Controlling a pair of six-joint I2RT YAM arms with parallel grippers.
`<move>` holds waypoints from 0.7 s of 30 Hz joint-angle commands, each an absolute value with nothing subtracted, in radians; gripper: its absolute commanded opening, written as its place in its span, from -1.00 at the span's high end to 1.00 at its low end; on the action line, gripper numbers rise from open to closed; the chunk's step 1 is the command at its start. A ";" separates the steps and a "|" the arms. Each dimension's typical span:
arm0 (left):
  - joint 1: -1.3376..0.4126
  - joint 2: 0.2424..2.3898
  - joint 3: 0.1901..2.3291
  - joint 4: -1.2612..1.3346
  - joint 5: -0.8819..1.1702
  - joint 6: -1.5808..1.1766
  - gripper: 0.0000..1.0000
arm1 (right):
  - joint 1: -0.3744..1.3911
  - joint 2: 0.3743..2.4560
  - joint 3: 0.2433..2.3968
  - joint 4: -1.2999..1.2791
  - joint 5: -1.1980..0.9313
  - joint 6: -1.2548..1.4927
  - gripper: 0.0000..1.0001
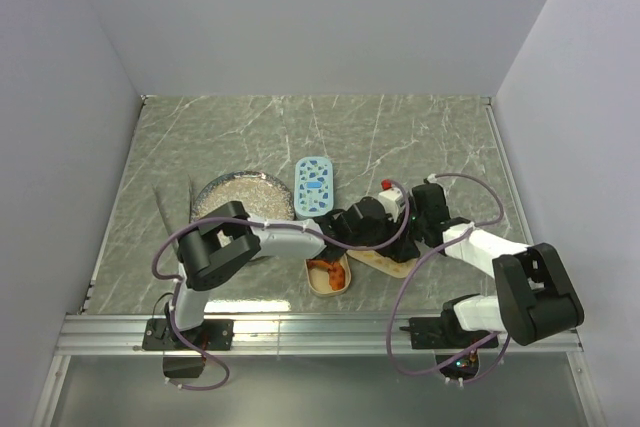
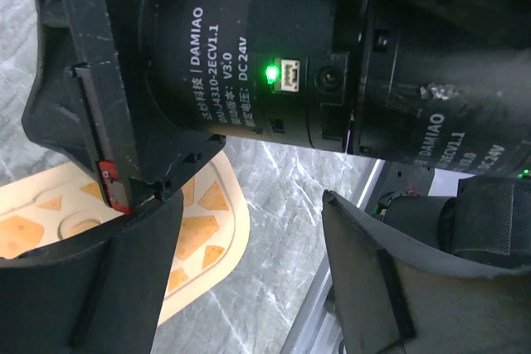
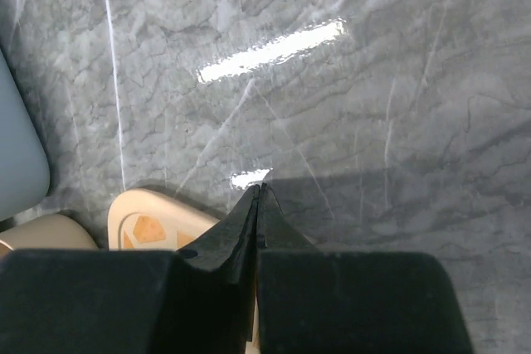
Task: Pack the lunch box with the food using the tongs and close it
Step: Pick up the lid of the lunch box with the right arm
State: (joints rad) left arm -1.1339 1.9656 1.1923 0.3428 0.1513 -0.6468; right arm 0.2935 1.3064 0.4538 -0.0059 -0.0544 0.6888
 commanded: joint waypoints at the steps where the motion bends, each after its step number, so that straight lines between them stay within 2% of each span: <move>1: -1.126 1.934 1.235 0.450 0.107 -0.617 -0.48 | 0.307 1.299 0.423 -0.069 -0.126 0.695 1.00; 5: -1.124 1.924 1.223 0.394 0.061 -0.635 -0.47 | 0.311 1.273 0.420 -0.080 -0.109 0.698 1.00; 11: -1.146 1.812 1.089 0.360 -0.095 -0.652 -0.49 | 0.311 1.184 0.425 -0.113 -0.046 0.687 1.00; 17: -1.167 1.645 0.939 0.434 -0.268 -0.600 -0.56 | 0.314 0.875 0.390 -0.135 0.087 0.585 0.97; 18: -1.169 1.625 0.924 0.437 -0.288 -0.588 -0.58 | 0.314 0.783 0.384 -0.143 0.101 0.571 0.92; 19: -1.169 1.587 0.917 0.436 -0.310 -0.569 -0.60 | 0.314 0.740 0.377 -0.152 0.098 0.560 0.76; 20: -1.169 1.568 0.913 0.420 -0.352 -0.563 -0.62 | 0.311 0.662 0.362 -0.152 0.066 0.534 0.36; 21: -1.170 1.550 0.904 0.414 -0.374 -0.560 -0.63 | 0.313 0.625 0.353 -0.137 0.004 0.510 0.06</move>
State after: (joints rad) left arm -1.1652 1.6302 0.9173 0.3584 -0.2390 -0.6075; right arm 0.3080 0.7383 0.3824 -0.1429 0.0372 0.6041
